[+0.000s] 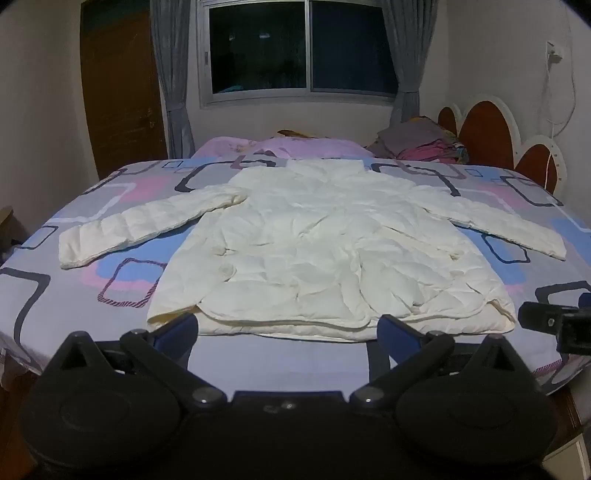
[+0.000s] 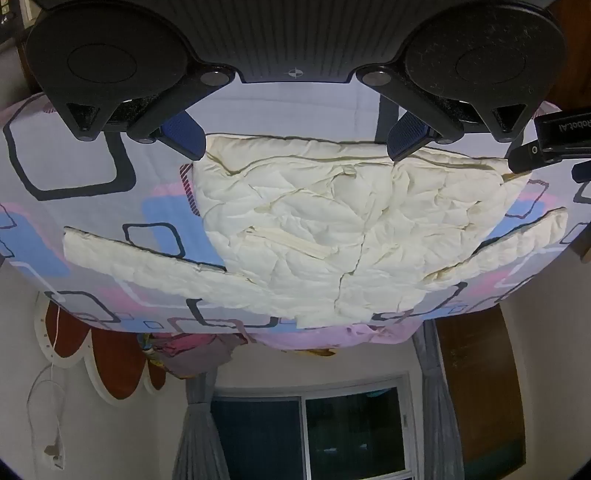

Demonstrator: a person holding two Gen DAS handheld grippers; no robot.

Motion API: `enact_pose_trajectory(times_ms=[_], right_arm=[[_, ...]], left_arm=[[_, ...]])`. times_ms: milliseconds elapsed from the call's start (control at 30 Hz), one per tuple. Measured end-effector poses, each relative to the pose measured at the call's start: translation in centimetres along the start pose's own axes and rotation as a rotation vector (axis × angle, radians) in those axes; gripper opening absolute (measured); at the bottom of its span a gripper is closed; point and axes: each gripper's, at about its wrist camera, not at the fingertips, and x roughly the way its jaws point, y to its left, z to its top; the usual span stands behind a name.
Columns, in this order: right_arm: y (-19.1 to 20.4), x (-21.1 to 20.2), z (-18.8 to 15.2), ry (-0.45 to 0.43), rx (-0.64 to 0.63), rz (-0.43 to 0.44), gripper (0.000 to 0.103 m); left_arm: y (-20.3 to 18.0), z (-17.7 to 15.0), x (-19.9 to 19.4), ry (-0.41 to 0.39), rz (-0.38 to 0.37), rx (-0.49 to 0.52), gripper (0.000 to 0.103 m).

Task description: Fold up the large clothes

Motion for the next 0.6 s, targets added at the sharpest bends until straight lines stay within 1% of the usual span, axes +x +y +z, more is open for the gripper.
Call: enact_pose_trajectory(times_ms=[133,167,600], right_arm=[[0.03,0.00,0.07,-0.005,0.004,0.001,0.103],[0.06,-0.02,0.09,-0.006,0.003,-0.001,0.103],[0.31,0.59,-0.12,0.000,0.007,0.003,0.103]], left_arm=[[-0.02,-0.07,-0.23,-0.018,0.002,0.000,0.103],[0.03,0.01,-0.06,-0.003,-0.001,-0.003,0.103],[0.13,-0.01,0.25,0.000,0.004,-0.002,0.103]])
